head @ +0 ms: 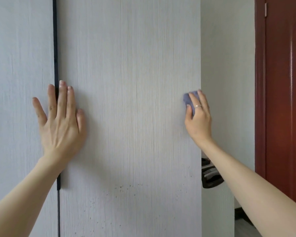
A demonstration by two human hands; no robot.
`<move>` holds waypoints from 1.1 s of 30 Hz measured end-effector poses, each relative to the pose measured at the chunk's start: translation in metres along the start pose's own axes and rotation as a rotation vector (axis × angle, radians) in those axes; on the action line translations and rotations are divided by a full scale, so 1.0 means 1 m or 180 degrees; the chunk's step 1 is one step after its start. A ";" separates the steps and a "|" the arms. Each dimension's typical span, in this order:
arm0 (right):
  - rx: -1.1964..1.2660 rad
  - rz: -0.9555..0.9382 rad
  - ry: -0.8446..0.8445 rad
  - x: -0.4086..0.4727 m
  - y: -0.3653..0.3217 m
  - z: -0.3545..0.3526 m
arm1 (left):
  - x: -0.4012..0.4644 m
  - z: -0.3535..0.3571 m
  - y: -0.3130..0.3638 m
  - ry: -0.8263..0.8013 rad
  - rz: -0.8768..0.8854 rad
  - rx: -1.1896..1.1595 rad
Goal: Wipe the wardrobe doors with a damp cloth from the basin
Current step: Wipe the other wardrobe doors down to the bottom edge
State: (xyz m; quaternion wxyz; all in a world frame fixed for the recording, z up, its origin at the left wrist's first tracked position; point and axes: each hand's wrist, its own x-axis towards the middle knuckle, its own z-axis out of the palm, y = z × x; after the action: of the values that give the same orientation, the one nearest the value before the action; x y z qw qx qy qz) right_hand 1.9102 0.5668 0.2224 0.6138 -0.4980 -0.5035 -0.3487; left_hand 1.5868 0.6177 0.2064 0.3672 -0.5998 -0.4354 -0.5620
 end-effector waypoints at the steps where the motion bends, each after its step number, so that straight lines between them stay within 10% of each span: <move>1: -0.0071 -0.0055 0.0035 0.006 -0.008 0.003 | 0.000 0.000 0.000 -0.0002 0.0000 0.0007; 9: -0.0120 -0.2807 -0.1006 -0.021 -0.075 0.028 | 0.000 0.000 -0.001 -0.0019 0.0031 0.0057; 14: 0.0057 -0.0978 -0.0289 0.026 -0.111 0.041 | 0.000 0.000 -0.003 0.0014 0.0052 0.0026; 25: -0.0026 -0.2744 -0.1063 -0.066 -0.067 0.030 | -0.015 -0.006 -0.004 -0.0156 -0.0062 -0.0013; 33: -0.0246 -0.0119 -0.0475 0.002 -0.015 -0.005 | -0.043 -0.017 -0.020 -0.0527 -0.0164 0.0022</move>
State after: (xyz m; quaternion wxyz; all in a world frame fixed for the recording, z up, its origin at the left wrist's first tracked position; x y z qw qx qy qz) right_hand 1.8983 0.5584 0.2286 0.5483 -0.5364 -0.5433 -0.3413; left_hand 1.5627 0.6047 0.1647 0.3174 -0.6315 -0.4815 -0.5182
